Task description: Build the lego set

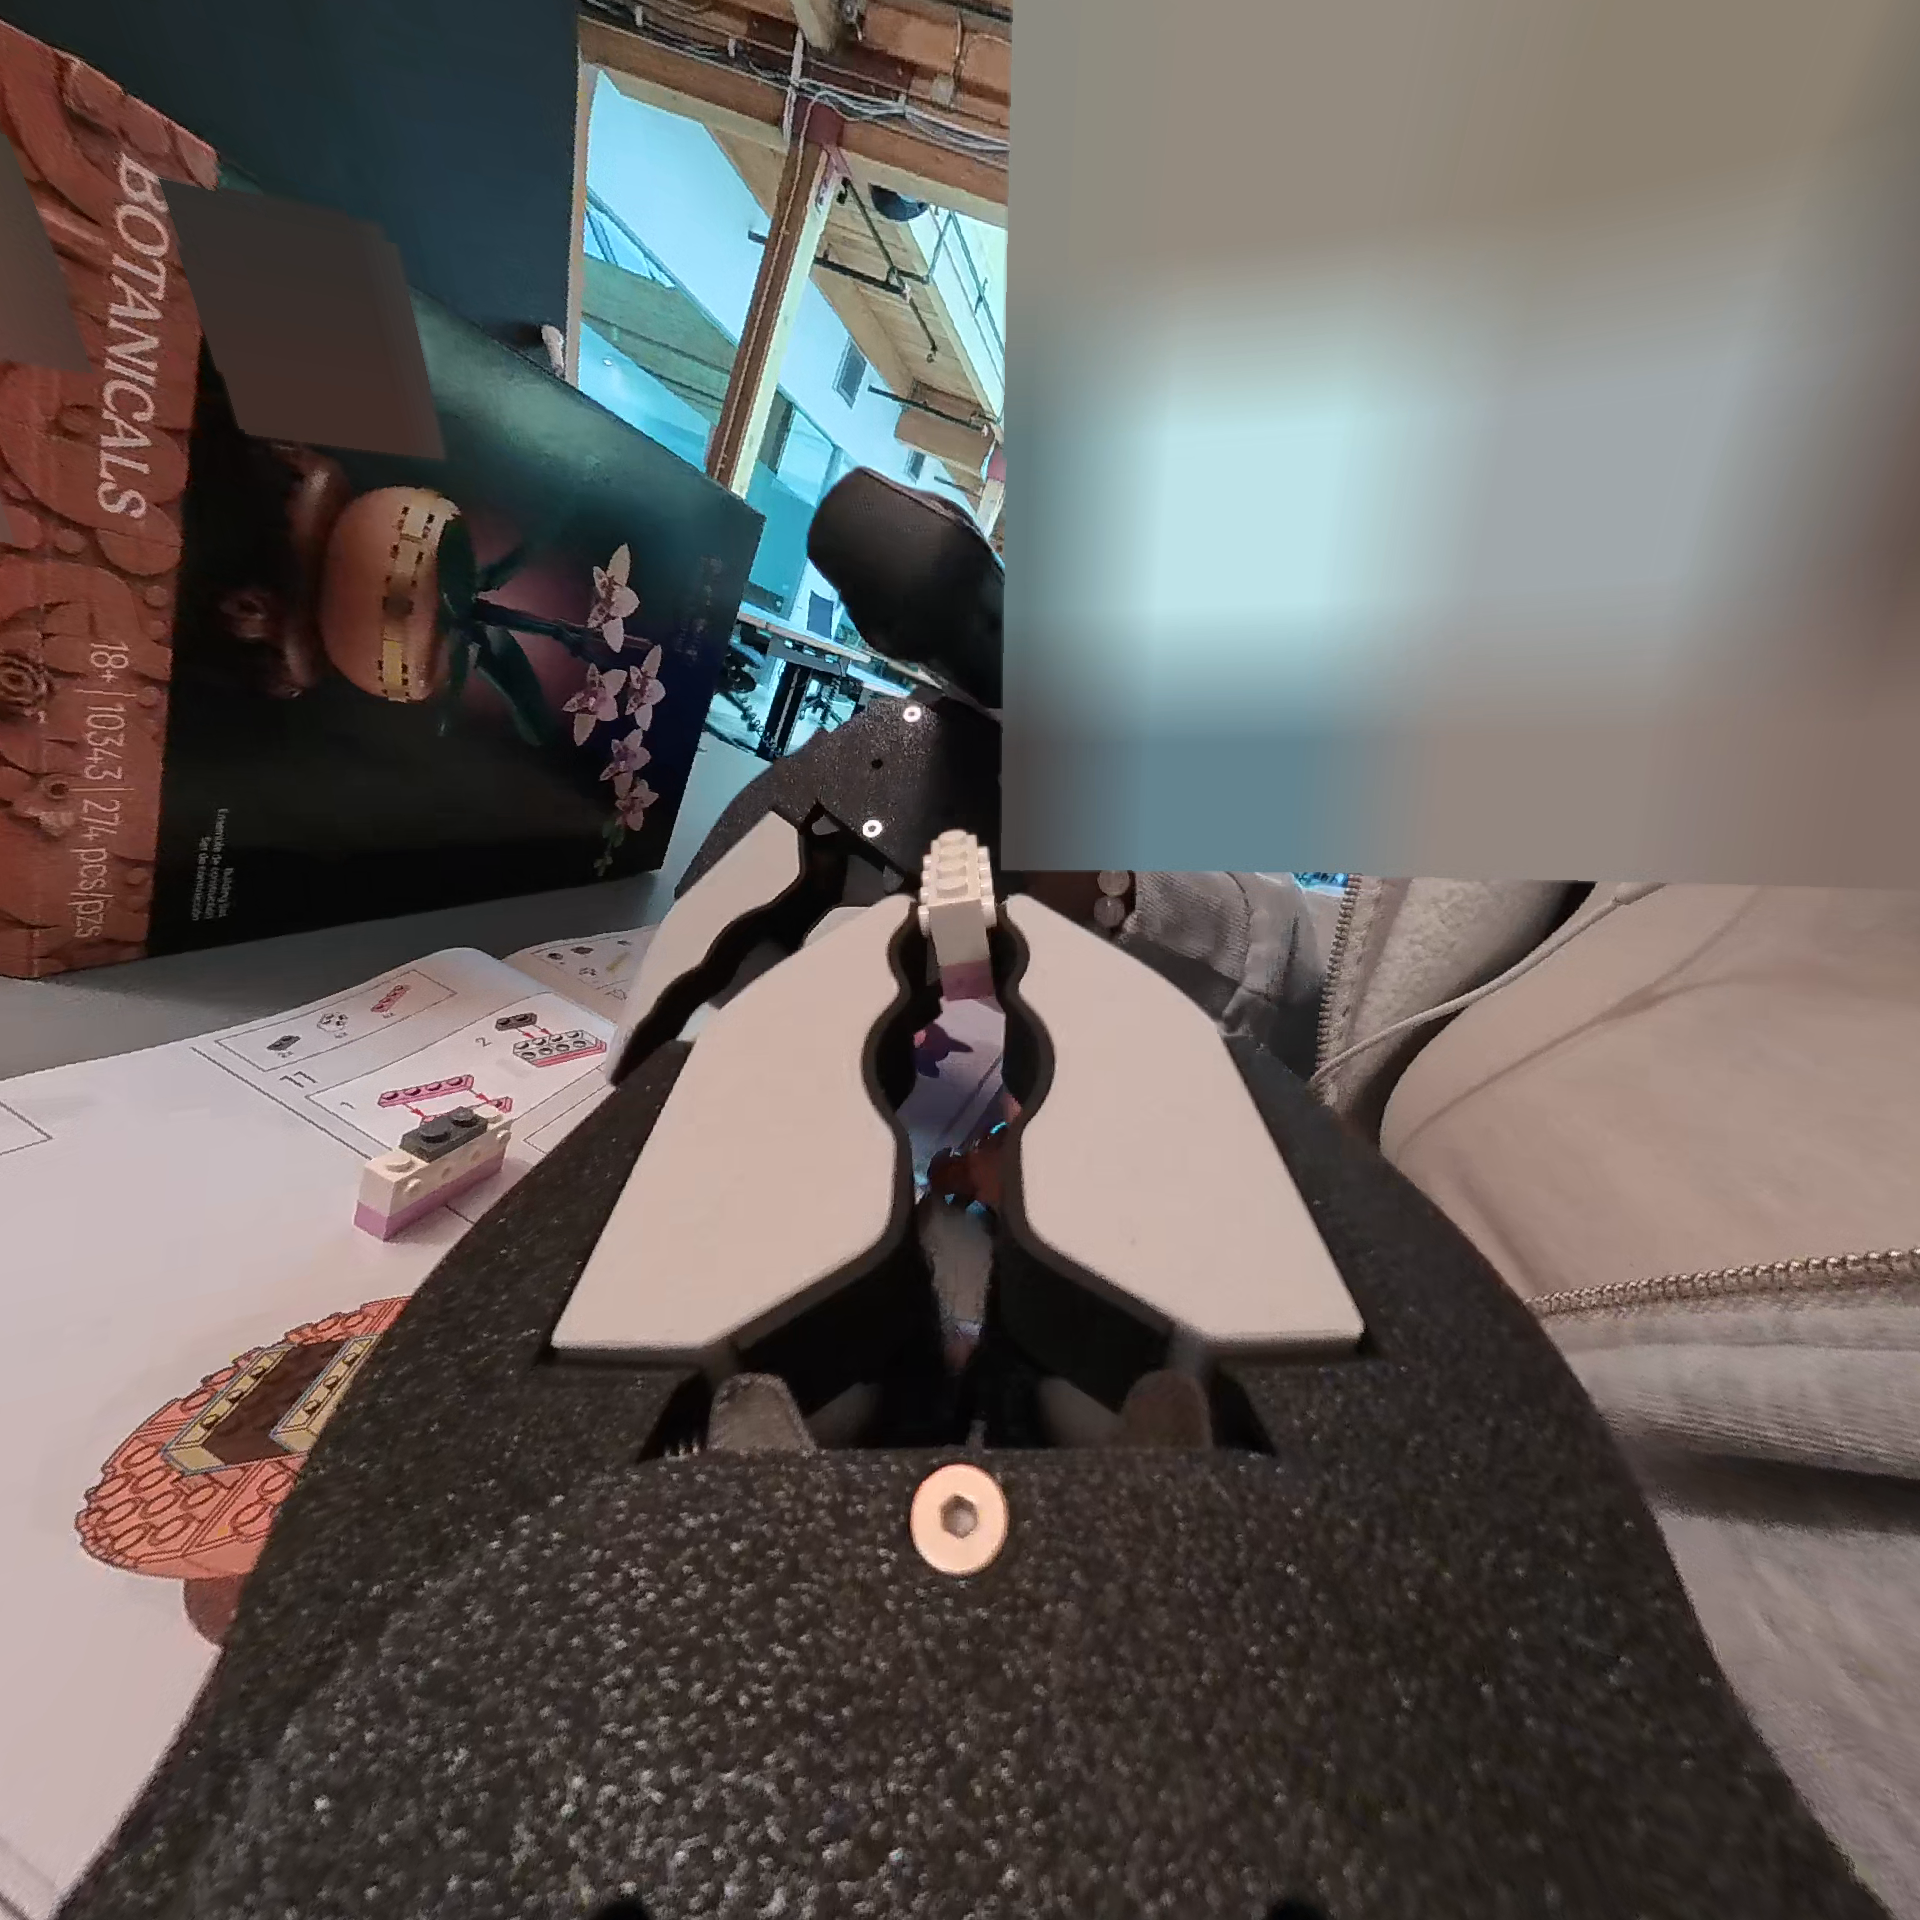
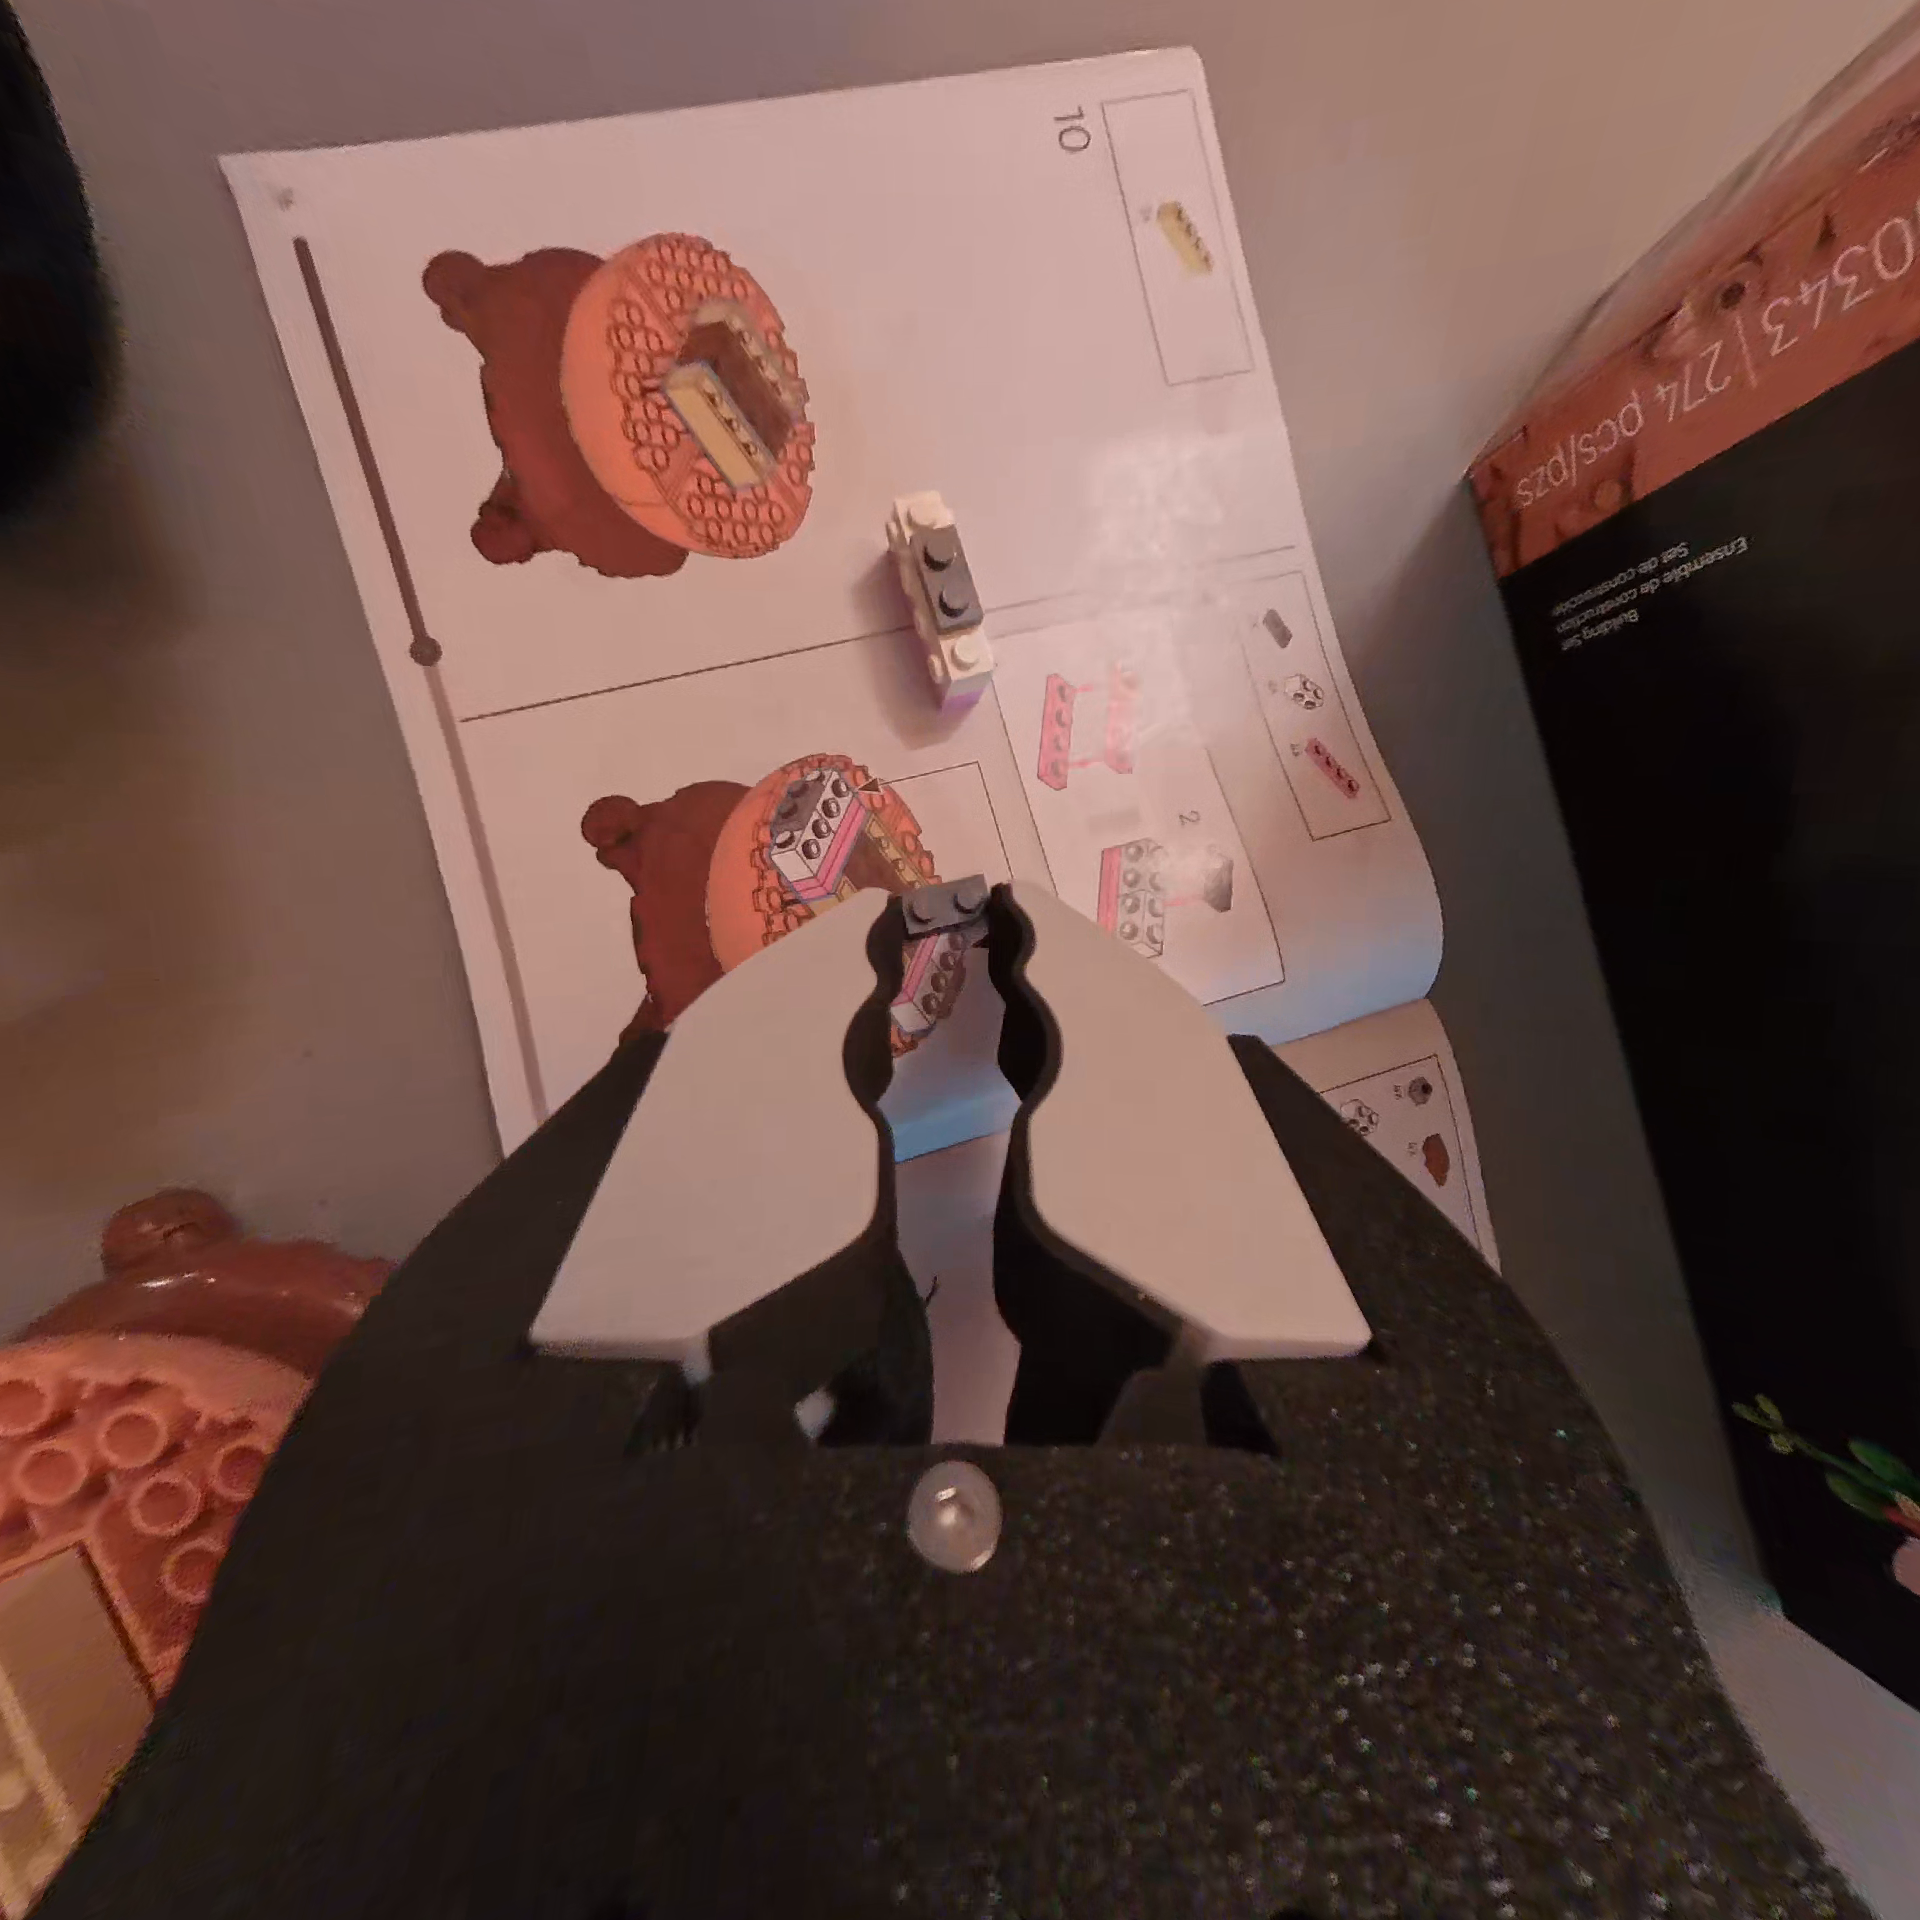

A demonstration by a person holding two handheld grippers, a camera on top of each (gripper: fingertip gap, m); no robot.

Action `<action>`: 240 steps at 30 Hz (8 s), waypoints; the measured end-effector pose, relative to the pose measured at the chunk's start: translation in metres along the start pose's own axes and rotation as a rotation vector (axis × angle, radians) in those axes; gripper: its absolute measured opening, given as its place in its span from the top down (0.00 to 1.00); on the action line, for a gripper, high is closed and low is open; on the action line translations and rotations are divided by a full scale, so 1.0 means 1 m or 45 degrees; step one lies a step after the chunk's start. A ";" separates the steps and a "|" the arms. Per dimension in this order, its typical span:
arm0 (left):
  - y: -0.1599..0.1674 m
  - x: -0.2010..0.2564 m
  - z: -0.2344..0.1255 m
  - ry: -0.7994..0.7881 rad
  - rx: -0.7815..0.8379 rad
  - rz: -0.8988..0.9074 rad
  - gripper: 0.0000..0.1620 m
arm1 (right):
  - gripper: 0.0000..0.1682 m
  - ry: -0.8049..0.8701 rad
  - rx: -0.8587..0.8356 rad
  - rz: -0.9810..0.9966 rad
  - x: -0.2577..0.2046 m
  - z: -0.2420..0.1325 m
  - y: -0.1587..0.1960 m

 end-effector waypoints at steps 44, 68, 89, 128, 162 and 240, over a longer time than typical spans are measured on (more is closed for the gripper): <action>0.001 -0.001 0.001 0.035 0.003 -0.038 0.93 | 0.92 -0.115 0.139 -0.301 0.039 -0.014 0.011; 0.006 0.013 0.015 -0.144 -0.275 0.335 0.93 | 0.97 -0.549 0.425 -0.556 -0.027 -0.111 -0.039; 0.010 0.019 0.017 -0.181 -0.304 0.446 0.94 | 0.97 -0.518 0.291 -0.585 -0.045 -0.099 -0.035; 0.009 0.007 0.018 -0.259 -0.327 0.115 0.94 | 0.95 -0.038 0.161 -0.635 -0.054 -0.094 -0.042; -0.037 0.025 0.008 -0.208 -0.075 0.233 0.94 | 0.75 0.142 0.998 -0.929 -0.042 -0.137 -0.032; 0.014 0.016 0.035 -0.134 -0.447 0.437 0.93 | 0.96 -0.213 -0.045 -0.376 0.019 -0.023 0.074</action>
Point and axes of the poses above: each gripper's, where its closed fingertips meet, z out along the fingers, y out of its underside, x = y × z across the jaws, the point moved 7 cm from there along -z, back along the fingers, and after that the axes turned 15 degrees about -x, right-handed, at the moved point
